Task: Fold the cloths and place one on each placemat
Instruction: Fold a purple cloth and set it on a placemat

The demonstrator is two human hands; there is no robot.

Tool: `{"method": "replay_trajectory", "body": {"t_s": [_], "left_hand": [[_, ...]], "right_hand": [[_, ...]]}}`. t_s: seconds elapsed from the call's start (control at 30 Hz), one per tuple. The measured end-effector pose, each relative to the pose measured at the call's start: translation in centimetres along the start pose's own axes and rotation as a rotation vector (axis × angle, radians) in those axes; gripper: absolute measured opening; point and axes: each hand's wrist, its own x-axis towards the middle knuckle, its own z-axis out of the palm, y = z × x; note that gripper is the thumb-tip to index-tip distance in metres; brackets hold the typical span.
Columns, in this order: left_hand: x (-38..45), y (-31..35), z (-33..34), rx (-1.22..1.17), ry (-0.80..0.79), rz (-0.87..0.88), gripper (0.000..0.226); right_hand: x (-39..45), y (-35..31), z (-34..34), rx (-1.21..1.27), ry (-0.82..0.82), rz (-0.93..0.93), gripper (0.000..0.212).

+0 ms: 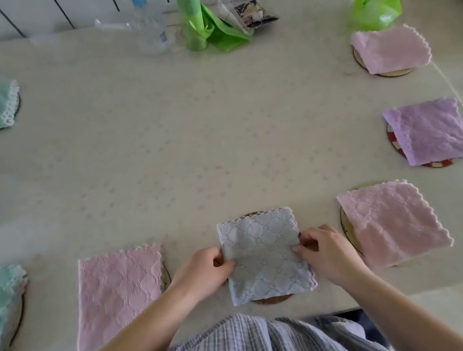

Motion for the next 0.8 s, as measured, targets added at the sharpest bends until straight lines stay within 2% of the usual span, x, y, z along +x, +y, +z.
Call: {"method": "replay_trajectory", "body": {"t_s": [0.1, 0.2, 0.3, 0.37, 0.4, 0.5, 0.67, 0.8], "left_hand": [[0.1, -0.1, -0.2, -0.017, -0.019, 0.006, 0.028], [-0.5, 0.1, -0.1, 0.174, 0.031, 0.071, 0.03], [-1.7, -0.3, 0.4, 0.327, 0.292, 0.172, 0.037], [-2.0, -1.3, 0.9, 0.433, 0.477, 0.393, 0.044], [-2.1, -1.8, 1.2, 0.501, 0.501, 0.497, 0.05], [-1.7, -2.4, 2.0, 0.731, 0.344, 0.627, 0.069], [-1.8, -2.1, 2.2, 0.724, 0.19, 0.387, 0.085], [-1.9, -1.5, 2.0, 0.667, 0.124, 0.334, 0.089]], "right_hand": [[0.1, 0.0, 0.0, -0.027, -0.023, -0.01, 0.01], [0.1, 0.3, 0.0, -0.02, -0.009, -0.017, 0.011], [-0.6, 1.0, 0.7, 0.051, 0.142, -0.062, 0.026], [-1.3, 1.4, 1.5, -0.013, 0.223, -0.242, 0.04], [-1.7, 1.6, 2.0, -0.098, 0.218, -0.355, 0.045], [-1.8, 1.8, 2.8, -0.339, 0.117, -0.578, 0.052], [-0.4, 1.9, 2.4, -0.473, -0.007, -0.605, 0.058], [-0.1, 2.2, 1.9, -0.473, -0.021, -0.551, 0.064]]}}
